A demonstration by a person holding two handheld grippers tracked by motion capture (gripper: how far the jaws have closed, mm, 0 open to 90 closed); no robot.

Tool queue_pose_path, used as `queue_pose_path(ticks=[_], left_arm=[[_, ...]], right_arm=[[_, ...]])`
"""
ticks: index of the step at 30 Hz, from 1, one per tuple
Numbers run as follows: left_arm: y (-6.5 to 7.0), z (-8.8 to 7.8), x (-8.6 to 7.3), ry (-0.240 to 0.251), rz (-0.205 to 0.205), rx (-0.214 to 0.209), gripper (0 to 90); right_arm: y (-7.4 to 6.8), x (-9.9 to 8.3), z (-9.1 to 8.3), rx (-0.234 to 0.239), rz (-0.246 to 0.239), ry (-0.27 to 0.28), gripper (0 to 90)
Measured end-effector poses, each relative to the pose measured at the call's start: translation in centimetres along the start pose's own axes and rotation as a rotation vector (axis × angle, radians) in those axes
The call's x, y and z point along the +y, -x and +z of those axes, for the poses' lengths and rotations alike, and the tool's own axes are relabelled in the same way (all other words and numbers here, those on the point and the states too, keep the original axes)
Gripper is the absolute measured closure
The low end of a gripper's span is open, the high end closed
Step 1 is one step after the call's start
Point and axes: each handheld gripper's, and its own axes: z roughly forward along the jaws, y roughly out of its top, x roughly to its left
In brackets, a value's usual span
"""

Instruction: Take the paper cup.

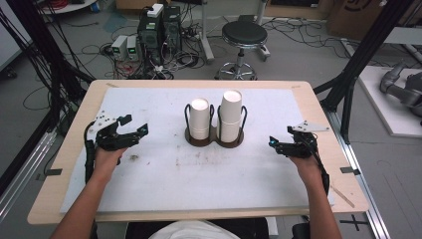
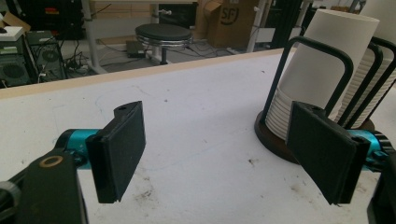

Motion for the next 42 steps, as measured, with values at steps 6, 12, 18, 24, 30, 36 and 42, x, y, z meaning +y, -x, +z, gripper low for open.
queue_pose_path(ticks=[6, 12, 18, 24, 30, 36, 42], left_arm=[[0.2, 0.5, 0.0, 0.001, 0.007, -0.007, 20.1], [0.2, 0.1, 0.1, 0.013, 0.006, -0.016, 20.1], [0.4, 0.0, 0.2, 0.009, 0.01, -0.051, 20.1], [0.7, 0.0, 0.1, -0.007, 0.027, -0.063, 20.3], [0.7, -0.2, 0.0, -0.011, 0.031, -0.056, 20.3], [0.8, -0.3, -0.1, -0.015, 0.034, -0.05, 20.4], [1.0, -0.2, -0.3, -0.026, 0.041, -0.055, 20.3]], right_arm=[[-0.3, 0.0, -0.5, 0.01, 0.01, 0.034, 16.9], [-1.3, 0.5, -0.6, 0.028, -0.008, 0.06, 17.0], [-3.1, 1.9, -0.8, 0.107, -0.016, 0.132, 27.3], [-5.5, 2.9, -0.6, 0.224, -0.054, 0.163, 58.5], [-7.5, 3.4, 0.3, 0.262, -0.1, 0.159, 82.5], [-10.3, 4.3, 2.4, 0.271, -0.161, 0.131, 90.0], [-12.3, 4.5, 3.9, 0.293, -0.182, 0.124, 90.0]])
